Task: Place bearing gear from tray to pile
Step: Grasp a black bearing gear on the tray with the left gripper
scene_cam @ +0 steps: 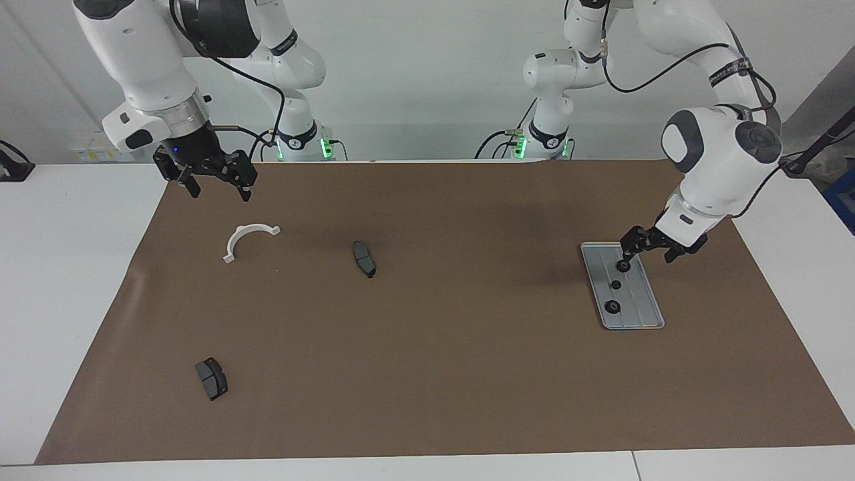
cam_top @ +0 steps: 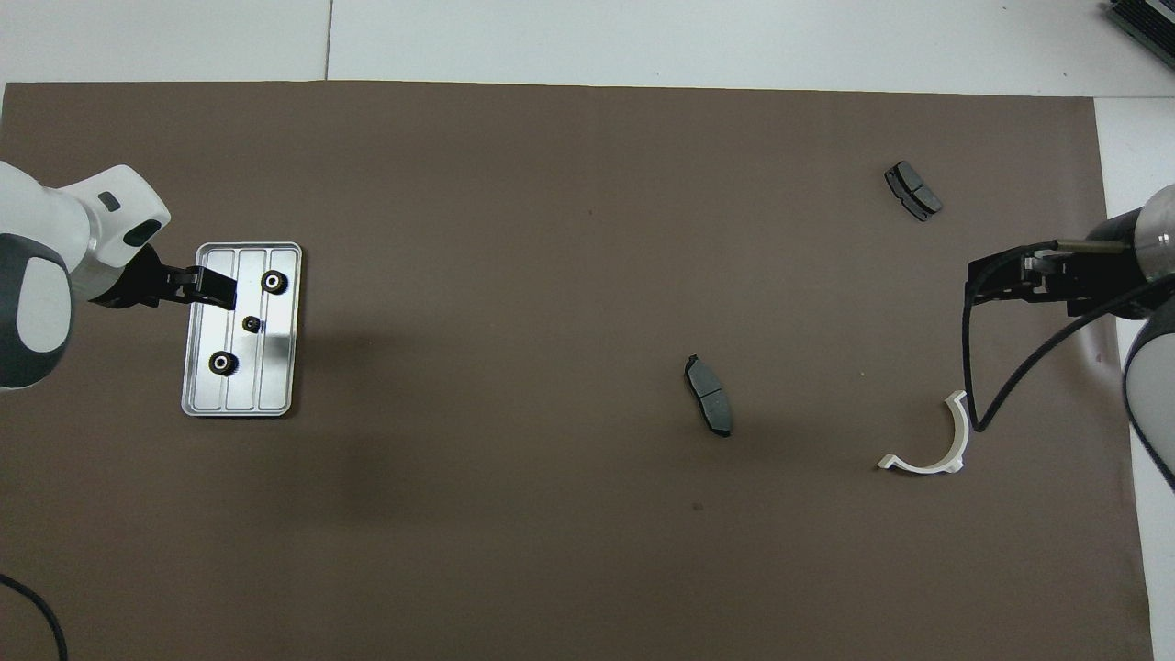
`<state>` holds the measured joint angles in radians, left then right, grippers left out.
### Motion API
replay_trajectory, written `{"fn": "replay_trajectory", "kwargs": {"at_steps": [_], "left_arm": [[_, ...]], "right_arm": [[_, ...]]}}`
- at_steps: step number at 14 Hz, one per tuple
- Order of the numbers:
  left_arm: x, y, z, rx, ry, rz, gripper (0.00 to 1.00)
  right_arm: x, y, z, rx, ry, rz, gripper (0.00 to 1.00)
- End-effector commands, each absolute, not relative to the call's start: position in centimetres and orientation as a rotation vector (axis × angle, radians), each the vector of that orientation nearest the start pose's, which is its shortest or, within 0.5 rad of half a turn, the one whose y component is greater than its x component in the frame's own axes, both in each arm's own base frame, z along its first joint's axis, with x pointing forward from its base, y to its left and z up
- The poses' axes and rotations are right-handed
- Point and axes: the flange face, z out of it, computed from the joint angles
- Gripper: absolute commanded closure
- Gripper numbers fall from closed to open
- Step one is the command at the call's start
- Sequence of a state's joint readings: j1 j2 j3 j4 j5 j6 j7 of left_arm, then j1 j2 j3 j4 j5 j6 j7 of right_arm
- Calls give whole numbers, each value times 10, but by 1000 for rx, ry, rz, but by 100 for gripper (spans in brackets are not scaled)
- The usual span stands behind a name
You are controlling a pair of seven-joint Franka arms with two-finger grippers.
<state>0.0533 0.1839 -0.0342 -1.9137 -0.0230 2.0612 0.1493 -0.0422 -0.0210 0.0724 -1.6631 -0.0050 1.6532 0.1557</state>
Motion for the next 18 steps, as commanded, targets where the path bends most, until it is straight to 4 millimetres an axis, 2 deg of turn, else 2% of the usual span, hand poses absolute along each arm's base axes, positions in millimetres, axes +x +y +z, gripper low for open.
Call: {"fn": "replay_trajectory", "kwargs": {"at_steps": [1, 3, 5, 10, 14, 18], "left_arm": [[591, 12, 369, -3152, 223, 43, 0], [594, 11, 351, -3154, 225, 58, 3], [595, 11, 340, -3154, 225, 60, 24], [595, 9, 318, -3155, 241, 67, 43], [599, 6, 313, -3153, 247, 31, 50], [599, 6, 303, -3154, 247, 33, 52]], "right_arm": [[546, 19, 601, -3117, 206, -14, 0], [546, 19, 601, -3118, 206, -12, 0], [546, 19, 601, -3118, 206, -12, 0], [546, 19, 601, -3117, 206, -14, 0], [546, 19, 601, -3117, 206, -14, 0], [546, 18, 601, -3117, 208, -14, 0]]}}
